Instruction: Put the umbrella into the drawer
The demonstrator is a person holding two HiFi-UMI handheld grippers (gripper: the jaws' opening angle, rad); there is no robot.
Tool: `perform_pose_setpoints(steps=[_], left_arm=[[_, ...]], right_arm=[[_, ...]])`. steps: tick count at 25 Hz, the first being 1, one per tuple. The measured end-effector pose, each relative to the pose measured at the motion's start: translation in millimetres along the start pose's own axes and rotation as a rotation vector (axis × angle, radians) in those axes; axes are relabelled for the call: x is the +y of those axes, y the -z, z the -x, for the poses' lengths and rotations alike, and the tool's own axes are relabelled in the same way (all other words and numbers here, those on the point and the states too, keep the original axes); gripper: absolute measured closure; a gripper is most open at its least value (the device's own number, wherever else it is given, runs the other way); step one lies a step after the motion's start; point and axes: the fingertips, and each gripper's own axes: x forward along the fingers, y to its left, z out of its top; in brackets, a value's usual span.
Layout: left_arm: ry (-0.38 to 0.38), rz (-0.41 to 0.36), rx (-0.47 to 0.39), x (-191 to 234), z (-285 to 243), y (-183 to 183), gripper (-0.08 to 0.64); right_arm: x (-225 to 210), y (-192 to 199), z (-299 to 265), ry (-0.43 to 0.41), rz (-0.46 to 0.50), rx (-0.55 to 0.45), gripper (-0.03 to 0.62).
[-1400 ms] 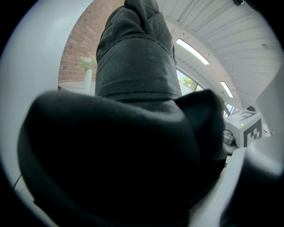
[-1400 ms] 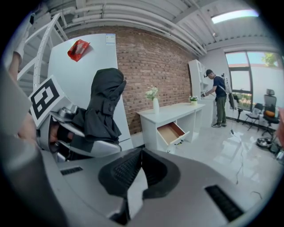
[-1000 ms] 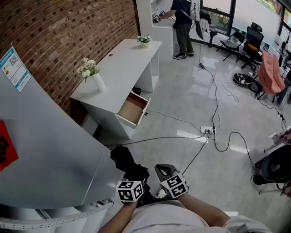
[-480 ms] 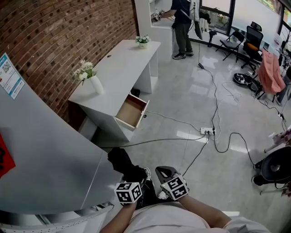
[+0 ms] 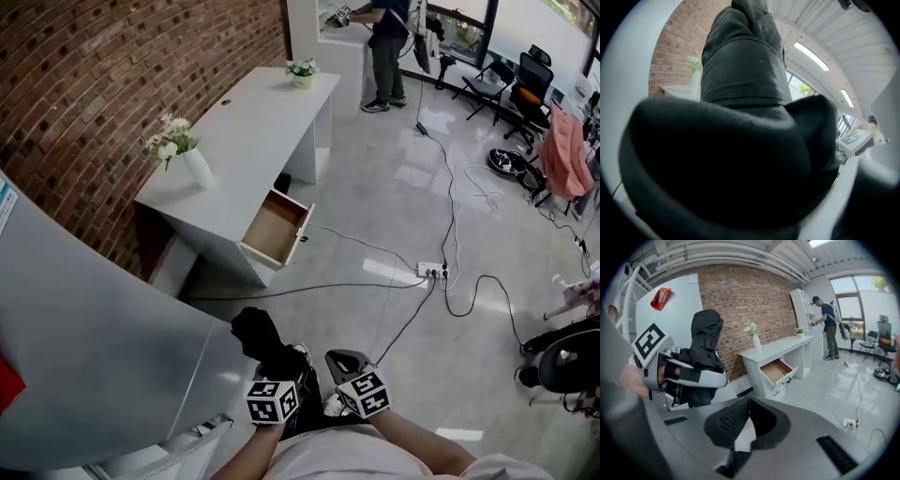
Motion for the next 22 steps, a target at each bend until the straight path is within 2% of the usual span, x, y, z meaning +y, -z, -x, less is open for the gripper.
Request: perform_pose_setpoints(steps=[5,14,18,22], left_arm=[[-0.009,0.018,0.031,28.2,-24.2,-13.2,0.327],[0.042,0.014,0.031,57.7,-71.7,-67.2,0.327],[0.060,0.044,0.026,73.3,-88.1,-84.2,0.327],[0.073,0.069,0.009,91.8,-100.5,-101.9,0.327]], right_arm=[[-16.2,-11.6,-24.9,-0.001,-0.013,0.035,0.575],[-48.1,-59.0,-80.6,0.016,-0.019,0.057,0.575],[-54.1,-68.7,-98.6,0.007,-0.067,0.091,0.575],[-54.9,-83.3,-118.5,0.006,-0.049,0.121,0.575]])
